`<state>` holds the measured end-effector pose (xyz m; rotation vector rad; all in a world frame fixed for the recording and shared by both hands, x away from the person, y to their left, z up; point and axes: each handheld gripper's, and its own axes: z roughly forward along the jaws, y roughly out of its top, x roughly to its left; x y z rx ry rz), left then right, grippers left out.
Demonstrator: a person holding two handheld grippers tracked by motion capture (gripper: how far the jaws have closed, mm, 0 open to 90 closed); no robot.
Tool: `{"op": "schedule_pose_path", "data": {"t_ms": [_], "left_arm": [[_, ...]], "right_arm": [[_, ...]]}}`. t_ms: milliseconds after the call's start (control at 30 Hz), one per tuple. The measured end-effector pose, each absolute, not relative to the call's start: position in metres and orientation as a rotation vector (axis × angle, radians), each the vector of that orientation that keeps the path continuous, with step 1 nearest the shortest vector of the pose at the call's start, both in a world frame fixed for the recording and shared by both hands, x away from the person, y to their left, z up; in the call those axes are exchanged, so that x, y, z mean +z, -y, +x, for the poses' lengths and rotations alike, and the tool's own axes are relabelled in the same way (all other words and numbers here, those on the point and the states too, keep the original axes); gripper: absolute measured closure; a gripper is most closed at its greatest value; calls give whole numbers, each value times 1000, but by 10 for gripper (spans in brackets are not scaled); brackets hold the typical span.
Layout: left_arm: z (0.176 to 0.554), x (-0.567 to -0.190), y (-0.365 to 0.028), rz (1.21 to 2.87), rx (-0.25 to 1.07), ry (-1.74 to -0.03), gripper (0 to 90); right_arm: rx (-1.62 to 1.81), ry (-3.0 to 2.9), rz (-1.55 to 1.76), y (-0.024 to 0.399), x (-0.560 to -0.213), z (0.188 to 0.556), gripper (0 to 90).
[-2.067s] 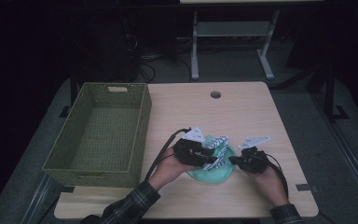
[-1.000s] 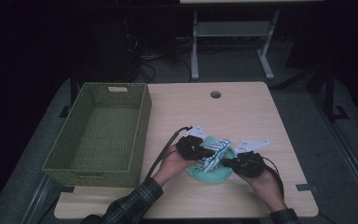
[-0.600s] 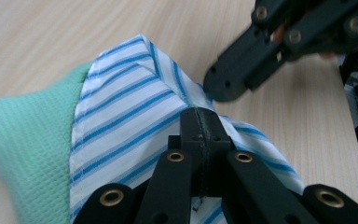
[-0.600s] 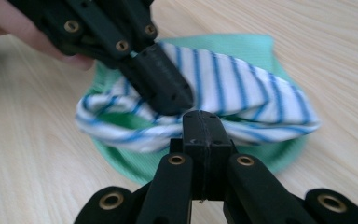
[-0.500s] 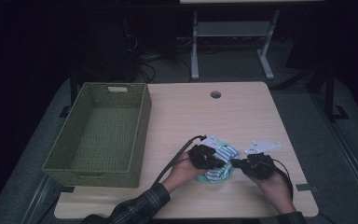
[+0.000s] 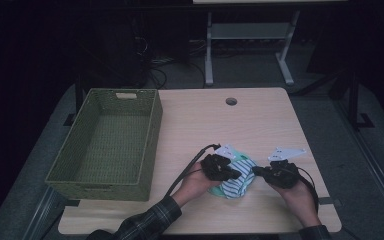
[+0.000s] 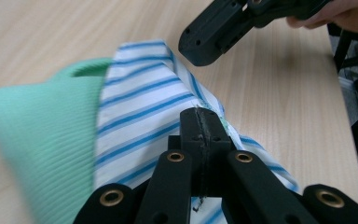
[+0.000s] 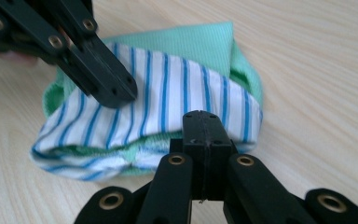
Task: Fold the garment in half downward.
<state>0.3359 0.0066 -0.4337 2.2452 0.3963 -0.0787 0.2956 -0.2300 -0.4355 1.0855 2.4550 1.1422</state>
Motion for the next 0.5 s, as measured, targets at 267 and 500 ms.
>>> {"op": "schedule_pose_path", "data": {"t_ms": [267,500], "left_arm": [[339,-422,-37,2231,-27,-474,896],[335,-426,-59,2250,-21,-528,896]], "right_arm": [[1186,-2474,1077,221,-430,313,898],[1215,-2485,1035,205,-425,332,898]]}}
